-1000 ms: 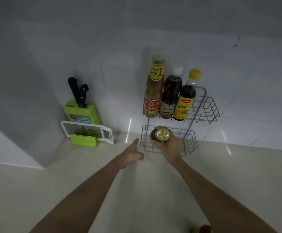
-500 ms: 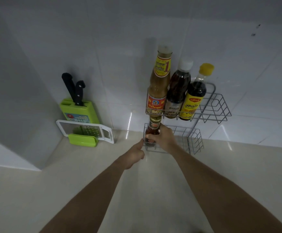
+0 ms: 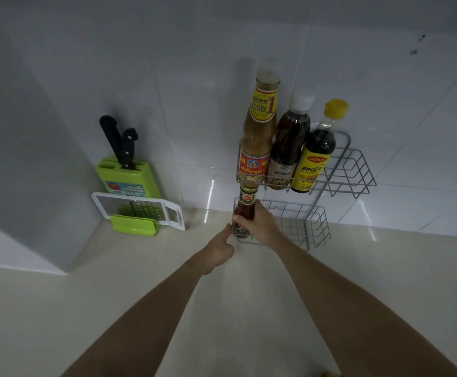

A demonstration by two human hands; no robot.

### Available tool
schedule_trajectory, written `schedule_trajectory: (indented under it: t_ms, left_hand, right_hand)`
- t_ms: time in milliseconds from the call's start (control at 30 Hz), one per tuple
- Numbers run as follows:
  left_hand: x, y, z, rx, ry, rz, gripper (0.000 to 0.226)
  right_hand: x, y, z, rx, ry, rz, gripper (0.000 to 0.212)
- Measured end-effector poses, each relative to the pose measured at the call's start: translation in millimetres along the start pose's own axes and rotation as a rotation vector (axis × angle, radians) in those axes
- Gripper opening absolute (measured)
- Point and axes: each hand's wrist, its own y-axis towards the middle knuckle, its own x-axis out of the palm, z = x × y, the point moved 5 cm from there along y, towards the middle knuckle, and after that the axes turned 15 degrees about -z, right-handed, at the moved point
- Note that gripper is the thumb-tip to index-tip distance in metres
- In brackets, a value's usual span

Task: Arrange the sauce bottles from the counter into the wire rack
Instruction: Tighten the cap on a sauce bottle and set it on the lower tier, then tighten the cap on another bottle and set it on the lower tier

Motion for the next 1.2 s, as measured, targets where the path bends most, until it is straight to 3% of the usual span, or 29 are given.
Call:
schedule_trajectory:
  t_ms: [167,367,567,800,933,1000,1067,1200]
  left_hand:
    - [0,-10,-21,-0.044,-0.027,0.09,0.081]
    - [-2,-30,-22,0.022,0.008,0.154,0.078]
    - [24,-71,-41,0.122,0.029,0.189,0.073]
    - [112,-137,-67,0.2,0.022,-0.081,0.074]
    - [164,-175,-74,0.212,0.253,-0.416,0.086]
    - [188,-185,-79,0.217,0.387,-0.495,0.087]
    - [205,-183,-87,0.232,0.428,-0.426,0.077]
    - [214,-179,-89,0.293,0.211,-0.226,0.039]
  right_hand:
    - [3,-5,4,0.024,0.056,-0.013,0.055]
    - [1,-23,4,0.002,0.053,0.042,0.064]
    - [2,-95,10,-0.161,0.034,0.148,0.056]
    - [15,-184,24,-0.271,0.038,0.128,0.043]
    - [20,-213,30,-0.272,0.039,0.137,0.038]
    - [22,-226,32,-0.276,0.03,0.13,0.036]
    - [25,-234,34,-0.275,0.013,0.115,0.034]
    - [28,-250,32,-0.32,-0.034,0.04,0.021]
